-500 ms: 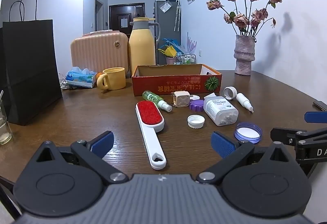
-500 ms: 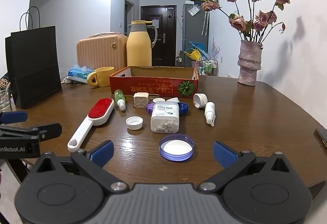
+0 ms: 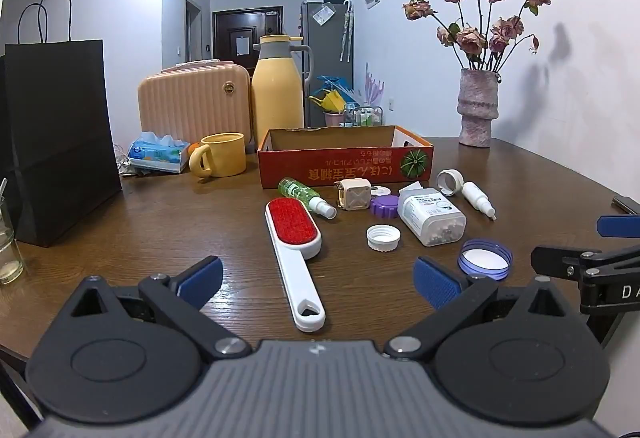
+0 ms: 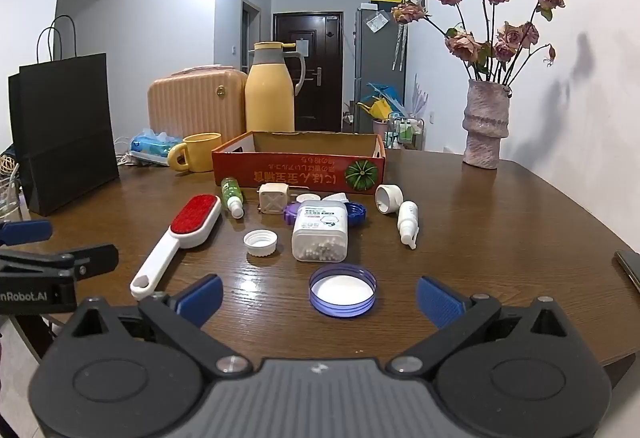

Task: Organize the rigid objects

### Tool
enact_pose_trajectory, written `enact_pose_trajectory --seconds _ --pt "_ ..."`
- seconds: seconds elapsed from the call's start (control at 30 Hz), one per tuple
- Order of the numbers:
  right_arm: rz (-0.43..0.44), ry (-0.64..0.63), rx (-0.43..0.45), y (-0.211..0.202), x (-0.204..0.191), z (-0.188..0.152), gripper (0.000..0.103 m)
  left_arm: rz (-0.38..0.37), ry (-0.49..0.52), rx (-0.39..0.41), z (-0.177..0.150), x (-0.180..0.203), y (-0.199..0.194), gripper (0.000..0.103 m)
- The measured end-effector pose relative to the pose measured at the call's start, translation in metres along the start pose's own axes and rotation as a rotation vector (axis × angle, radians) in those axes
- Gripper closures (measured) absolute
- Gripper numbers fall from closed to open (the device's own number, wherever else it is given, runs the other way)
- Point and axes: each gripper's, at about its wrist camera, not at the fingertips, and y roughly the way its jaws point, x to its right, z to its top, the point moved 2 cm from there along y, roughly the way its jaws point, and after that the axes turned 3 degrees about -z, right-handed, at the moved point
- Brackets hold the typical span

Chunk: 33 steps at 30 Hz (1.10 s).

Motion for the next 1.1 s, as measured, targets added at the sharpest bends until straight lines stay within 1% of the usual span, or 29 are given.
enact_pose_trajectory --seconds 1.1 --pt "-0.002 -0.001 0.006 0.0029 -0.0007 -0.0018 0.0 0.001 0.002 0.006 0.0022 0.0028 -0.0043 0.0"
